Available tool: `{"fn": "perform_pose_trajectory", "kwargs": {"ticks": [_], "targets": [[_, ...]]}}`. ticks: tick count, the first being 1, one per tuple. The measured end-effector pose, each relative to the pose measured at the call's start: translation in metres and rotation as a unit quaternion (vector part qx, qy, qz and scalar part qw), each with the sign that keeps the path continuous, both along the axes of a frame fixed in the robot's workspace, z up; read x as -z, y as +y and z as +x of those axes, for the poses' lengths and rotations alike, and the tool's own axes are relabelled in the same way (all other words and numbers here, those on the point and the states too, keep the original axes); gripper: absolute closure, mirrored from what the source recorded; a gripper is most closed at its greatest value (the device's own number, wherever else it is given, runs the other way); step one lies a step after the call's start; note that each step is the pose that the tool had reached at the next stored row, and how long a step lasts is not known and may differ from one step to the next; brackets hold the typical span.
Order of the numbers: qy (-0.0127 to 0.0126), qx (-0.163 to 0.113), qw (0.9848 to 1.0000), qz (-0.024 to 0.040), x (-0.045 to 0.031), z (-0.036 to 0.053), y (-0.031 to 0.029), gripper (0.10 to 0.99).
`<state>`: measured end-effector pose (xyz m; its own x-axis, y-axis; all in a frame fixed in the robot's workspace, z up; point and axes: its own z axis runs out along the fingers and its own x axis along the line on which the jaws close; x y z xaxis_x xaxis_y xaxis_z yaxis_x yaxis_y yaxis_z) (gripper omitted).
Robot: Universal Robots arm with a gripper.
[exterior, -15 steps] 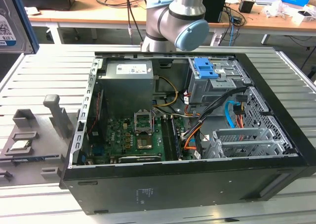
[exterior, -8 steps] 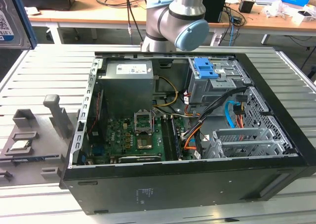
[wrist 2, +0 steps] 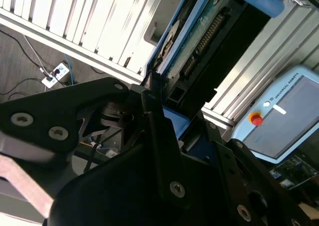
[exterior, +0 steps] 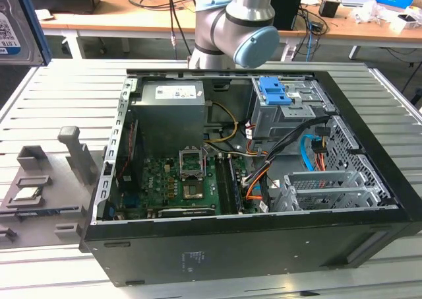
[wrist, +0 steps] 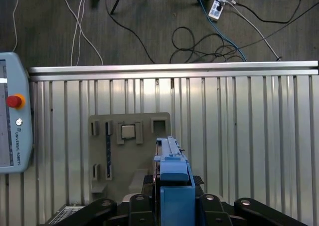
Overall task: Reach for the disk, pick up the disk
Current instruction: 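Pick up the disk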
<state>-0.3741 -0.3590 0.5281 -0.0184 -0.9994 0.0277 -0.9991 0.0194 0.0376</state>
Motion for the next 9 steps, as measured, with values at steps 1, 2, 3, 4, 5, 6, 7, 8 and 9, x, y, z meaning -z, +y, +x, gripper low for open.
{"fn": "perform_pose_trajectory", "kwargs": {"ticks": [1,2,3,4,5,6,7,8,9], "targets": [[0.0,0.0,1.0,0.0,0.0,0.0044,0.0,0.718],[0.0,0.0,1.0,-0.0001,0.0,0.0087,0.0,0.718],[0.0,0.0,1.0,-0.0001,0.0,0.0134,0.0001,0.718],[0.0,0.0,1.0,-0.0001,0.0,0.0153,0.0001,0.718],[0.0,0.0,1.0,-0.0001,0.0,0.018,0.0,0.718],[0.0,0.0,1.0,-0.0001,0.0,0.0213,0.0001,0.718],[0.0,0.0,1.0,-0.0001,0.0,0.0236,0.0001,0.718],[0.0,0.0,1.0,-0.0001,0.0,0.0262,0.0001,0.718],[0.0,0.0,1.0,-0.0001,0.0,0.0304,0.0001,0.718]]}}
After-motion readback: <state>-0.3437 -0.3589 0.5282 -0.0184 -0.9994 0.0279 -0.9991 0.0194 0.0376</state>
